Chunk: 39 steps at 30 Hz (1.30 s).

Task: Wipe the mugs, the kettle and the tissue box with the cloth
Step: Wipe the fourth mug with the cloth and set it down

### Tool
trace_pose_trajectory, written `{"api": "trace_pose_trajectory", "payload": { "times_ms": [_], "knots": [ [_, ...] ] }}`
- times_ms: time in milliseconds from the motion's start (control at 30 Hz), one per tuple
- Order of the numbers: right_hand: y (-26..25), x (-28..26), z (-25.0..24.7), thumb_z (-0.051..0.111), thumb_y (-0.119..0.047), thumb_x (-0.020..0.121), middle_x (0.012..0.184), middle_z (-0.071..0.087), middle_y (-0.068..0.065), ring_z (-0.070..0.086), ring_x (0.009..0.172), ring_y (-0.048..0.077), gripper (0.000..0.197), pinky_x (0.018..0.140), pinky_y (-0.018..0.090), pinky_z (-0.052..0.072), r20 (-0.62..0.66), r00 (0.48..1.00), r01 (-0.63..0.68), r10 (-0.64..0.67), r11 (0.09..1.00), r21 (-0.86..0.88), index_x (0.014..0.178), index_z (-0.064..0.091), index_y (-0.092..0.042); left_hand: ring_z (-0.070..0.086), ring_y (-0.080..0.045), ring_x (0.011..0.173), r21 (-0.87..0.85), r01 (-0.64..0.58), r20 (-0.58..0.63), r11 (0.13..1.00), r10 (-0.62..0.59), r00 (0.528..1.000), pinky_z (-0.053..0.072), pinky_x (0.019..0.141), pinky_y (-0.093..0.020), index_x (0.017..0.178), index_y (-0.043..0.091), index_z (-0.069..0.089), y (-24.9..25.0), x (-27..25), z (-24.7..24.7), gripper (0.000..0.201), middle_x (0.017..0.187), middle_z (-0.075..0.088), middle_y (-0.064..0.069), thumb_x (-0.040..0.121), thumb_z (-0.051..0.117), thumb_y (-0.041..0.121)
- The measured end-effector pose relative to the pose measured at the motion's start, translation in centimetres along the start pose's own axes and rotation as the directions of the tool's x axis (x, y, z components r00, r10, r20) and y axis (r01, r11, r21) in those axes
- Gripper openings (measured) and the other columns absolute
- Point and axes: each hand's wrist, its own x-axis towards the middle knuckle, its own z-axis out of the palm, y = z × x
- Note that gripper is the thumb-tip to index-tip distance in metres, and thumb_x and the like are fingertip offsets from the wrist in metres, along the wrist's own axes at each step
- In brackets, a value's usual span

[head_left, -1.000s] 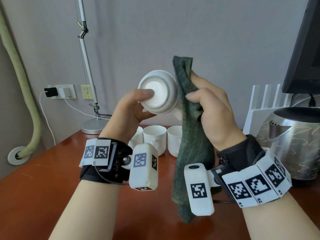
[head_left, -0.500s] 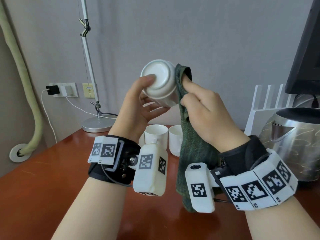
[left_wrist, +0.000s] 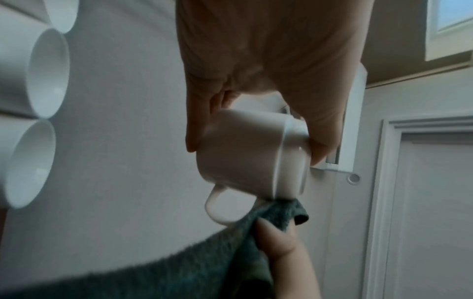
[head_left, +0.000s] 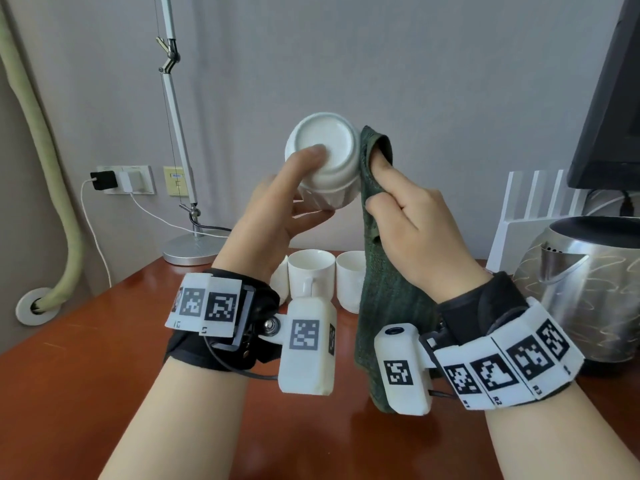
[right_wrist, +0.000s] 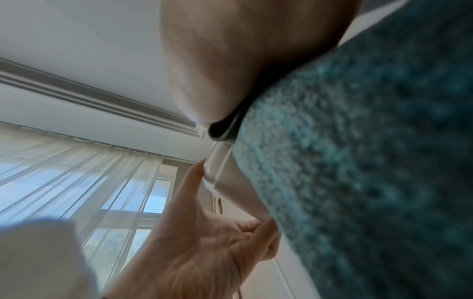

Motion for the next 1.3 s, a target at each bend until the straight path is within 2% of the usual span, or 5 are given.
{"api": "trace_pose_trajectory", "payload": {
  "times_ms": [467, 633, 867, 1067, 1300],
  "knots": [
    [-0.5, -0.3, 0.7, 0.023, -0.028, 0.085, 0.045, 0.025, -0.009, 0.03, 0.041, 0.018, 0.064, 0.045, 0.03, 0.026, -0.073, 0.976, 0.183, -0.206, 0.954, -0.235, 0.147, 0.037, -0.016, 0.068, -0.016, 0.068, 0.076, -0.03, -0.021, 0.997, 0.031, 0.999, 0.059, 0.087, -0.037, 0.052, 0.026, 0.074, 0.5, 0.2, -0.1, 0.04, 0.065, 0.064, -0.004, 0.09, 0.065, 0.037],
    [-0.3, -0.5, 1.5, 0.025, -0.025, 0.085, 0.048, 0.022, -0.014, 0.027, 0.039, 0.016, 0.063, 0.045, 0.026, 0.021, -0.06, 0.968, 0.226, -0.245, 0.948, -0.223, 0.142, 0.043, -0.007, 0.071, -0.021, 0.082, 0.071, -0.022, -0.082, 0.997, 0.028, 0.996, 0.059, 0.084, -0.033, 0.083, 0.01, 0.068, 0.1, 0.3, 0.1, 0.033, 0.08, 0.066, -0.01, 0.088, 0.066, 0.042],
    [0.8, -0.5, 1.6, 0.029, -0.021, 0.086, 0.046, 0.026, -0.009, 0.03, 0.042, 0.019, 0.061, 0.044, 0.028, 0.022, -0.098, 0.975, 0.177, -0.197, 0.967, -0.182, 0.144, 0.042, -0.011, 0.07, -0.018, 0.08, 0.089, -0.064, -0.04, 0.994, 0.068, 0.997, 0.059, 0.078, -0.028, 0.079, 0.013, 0.071, 0.2, 0.5, -0.7, 0.027, 0.075, 0.067, -0.005, 0.082, 0.071, 0.039],
    [0.7, -0.2, 0.5, 0.035, -0.017, 0.085, 0.05, 0.039, -0.004, 0.039, 0.05, 0.026, 0.061, 0.05, 0.037, 0.037, -0.146, 0.974, 0.16, -0.172, 0.983, -0.093, 0.145, 0.04, -0.022, 0.068, -0.031, 0.106, 0.277, -0.1, 0.027, 0.956, 0.096, 0.995, 0.057, 0.08, -0.034, 0.122, 0.001, 0.058, -0.4, 1.3, -1.4, 0.083, 0.121, 0.063, -0.023, 0.056, 0.084, 0.043],
    [0.2, -0.7, 1.1, 0.034, -0.018, 0.081, 0.045, 0.025, -0.009, 0.029, 0.047, 0.019, 0.054, 0.044, 0.025, 0.027, -0.129, 0.944, 0.299, -0.305, 0.952, -0.057, 0.127, 0.063, -0.019, 0.06, -0.005, 0.104, 0.44, -0.234, 0.029, 0.867, 0.247, 0.969, 0.05, 0.08, -0.023, 0.119, 0.025, 0.053, 0.0, 0.6, -1.9, 0.091, 0.116, 0.06, 0.008, 0.035, 0.075, 0.052]
  ]
}}
